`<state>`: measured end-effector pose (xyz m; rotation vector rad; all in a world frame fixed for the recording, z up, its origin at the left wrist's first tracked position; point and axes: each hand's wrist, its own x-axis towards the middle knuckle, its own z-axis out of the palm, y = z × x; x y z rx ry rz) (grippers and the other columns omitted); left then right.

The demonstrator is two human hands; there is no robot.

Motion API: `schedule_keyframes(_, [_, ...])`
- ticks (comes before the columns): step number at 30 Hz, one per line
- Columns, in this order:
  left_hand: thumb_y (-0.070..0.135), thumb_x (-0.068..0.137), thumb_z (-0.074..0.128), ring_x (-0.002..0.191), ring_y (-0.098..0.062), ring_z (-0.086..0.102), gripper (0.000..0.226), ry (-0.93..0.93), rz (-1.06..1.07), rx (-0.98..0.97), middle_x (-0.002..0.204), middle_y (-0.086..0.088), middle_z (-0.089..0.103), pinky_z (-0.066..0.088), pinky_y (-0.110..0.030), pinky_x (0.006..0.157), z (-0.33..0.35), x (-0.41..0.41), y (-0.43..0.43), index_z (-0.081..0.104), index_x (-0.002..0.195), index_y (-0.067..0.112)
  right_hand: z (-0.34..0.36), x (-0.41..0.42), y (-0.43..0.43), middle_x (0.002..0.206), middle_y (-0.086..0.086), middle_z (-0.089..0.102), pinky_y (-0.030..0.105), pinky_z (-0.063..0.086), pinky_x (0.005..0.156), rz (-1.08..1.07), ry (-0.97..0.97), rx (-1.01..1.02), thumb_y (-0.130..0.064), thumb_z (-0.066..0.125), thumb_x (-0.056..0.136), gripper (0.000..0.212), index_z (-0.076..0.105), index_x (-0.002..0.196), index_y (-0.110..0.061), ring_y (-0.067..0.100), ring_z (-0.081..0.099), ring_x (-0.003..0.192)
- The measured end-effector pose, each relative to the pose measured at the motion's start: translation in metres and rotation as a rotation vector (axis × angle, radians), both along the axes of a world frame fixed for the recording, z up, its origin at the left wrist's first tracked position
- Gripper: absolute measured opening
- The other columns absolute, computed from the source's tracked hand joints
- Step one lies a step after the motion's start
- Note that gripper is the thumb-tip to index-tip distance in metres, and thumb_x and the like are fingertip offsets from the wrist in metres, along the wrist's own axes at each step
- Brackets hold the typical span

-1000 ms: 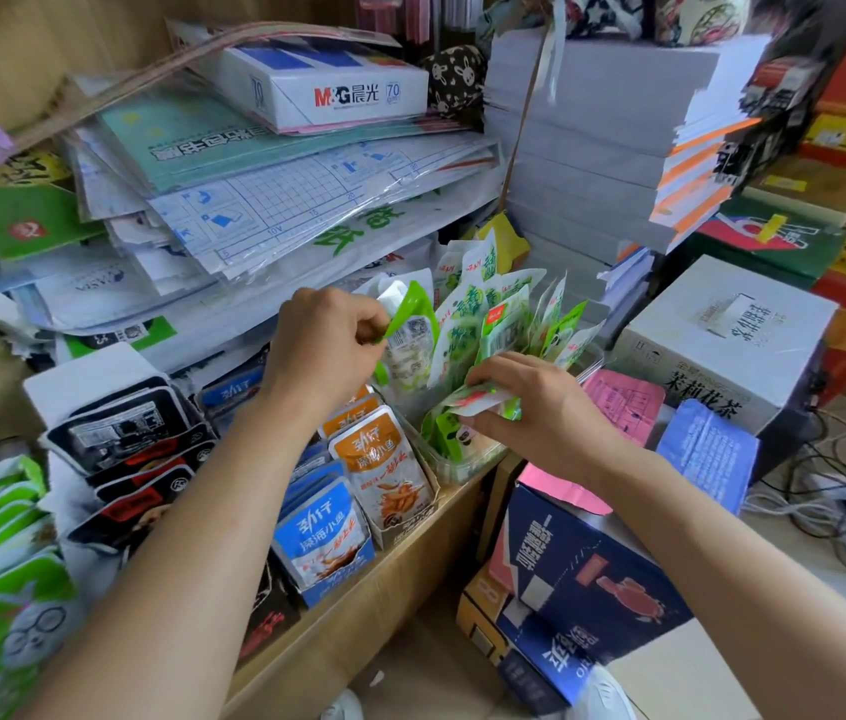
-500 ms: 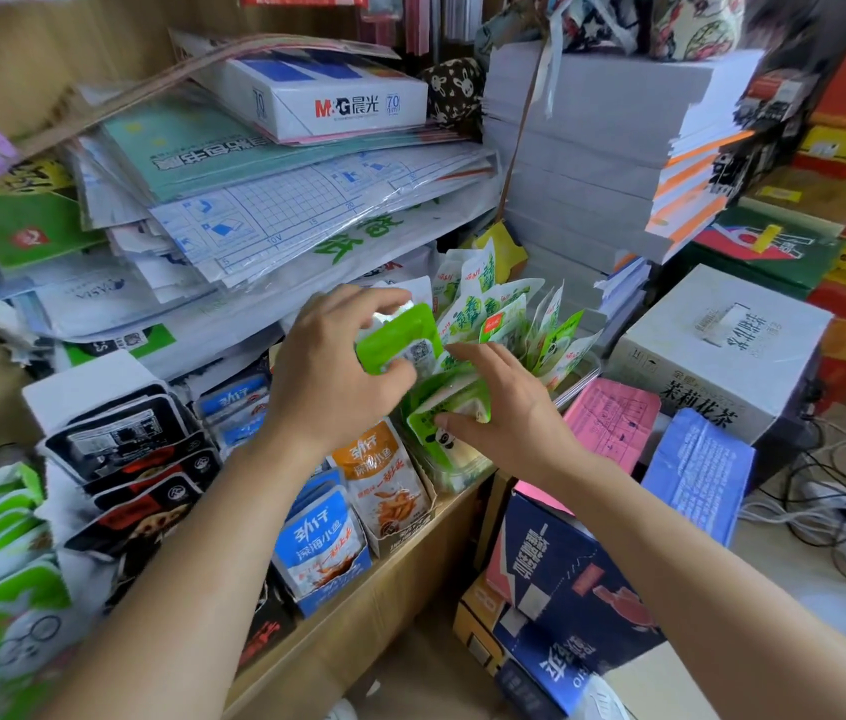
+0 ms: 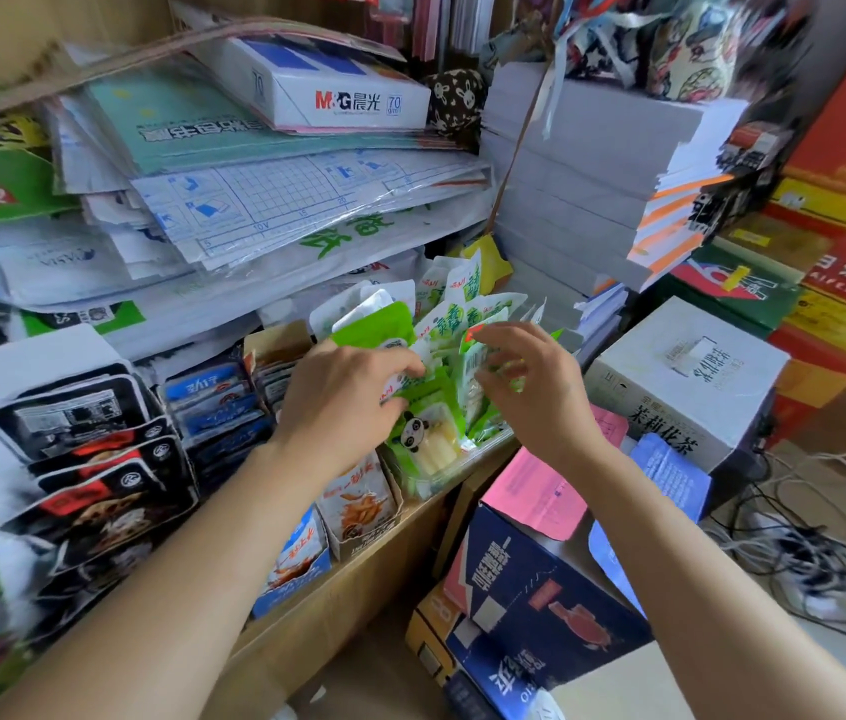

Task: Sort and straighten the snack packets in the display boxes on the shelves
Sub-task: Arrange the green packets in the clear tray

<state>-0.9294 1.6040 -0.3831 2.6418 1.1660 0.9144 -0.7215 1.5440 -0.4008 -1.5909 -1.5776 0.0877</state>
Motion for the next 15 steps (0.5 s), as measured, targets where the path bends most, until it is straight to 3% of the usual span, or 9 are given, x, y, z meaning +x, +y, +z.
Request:
schedule_keyframes(5, [0.026,0.084,0.078,0.073,-0.026,0.063,0.024,0.041,0.099,-0.033,0.068,0.005,0.063,0.030,-0.028,0.059,0.000,-0.006,-0.002,0.069,0.104,0.037,0.012,0.003,0.023,0.114,0.000,0.071,0.036,0.046,0.094,-0.018,-0.286,0.051,-0.009,0.077,0.083,0.024,0.075,0.107,-0.014,0.024,0.058,0.109])
schedule_keyframes(9, [0.029,0.086,0.075,0.068,-0.017,0.050,0.021,0.033,0.183,-0.106,0.070,0.012,0.052,0.031,-0.028,0.054,-0.002,-0.010,0.001,0.065,0.103,0.037,0.015,0.015,0.057,0.109,0.002,0.073,0.049,0.047,0.093,0.082,-0.488,-0.161,-0.018,0.079,0.082,0.032,0.073,0.113,-0.017,0.029,0.062,0.106])
schedule_keyframes(15, [0.031,0.087,0.076,0.070,-0.015,0.047,0.023,0.023,0.202,-0.151,0.065,0.019,0.037,0.035,-0.028,0.058,-0.004,-0.009,0.003,0.064,0.105,0.038,0.005,0.009,0.080,0.097,-0.010,0.069,0.038,0.033,0.087,0.099,-0.610,-0.199,-0.029,0.077,0.081,0.018,0.075,0.099,-0.027,0.023,0.054,0.097])
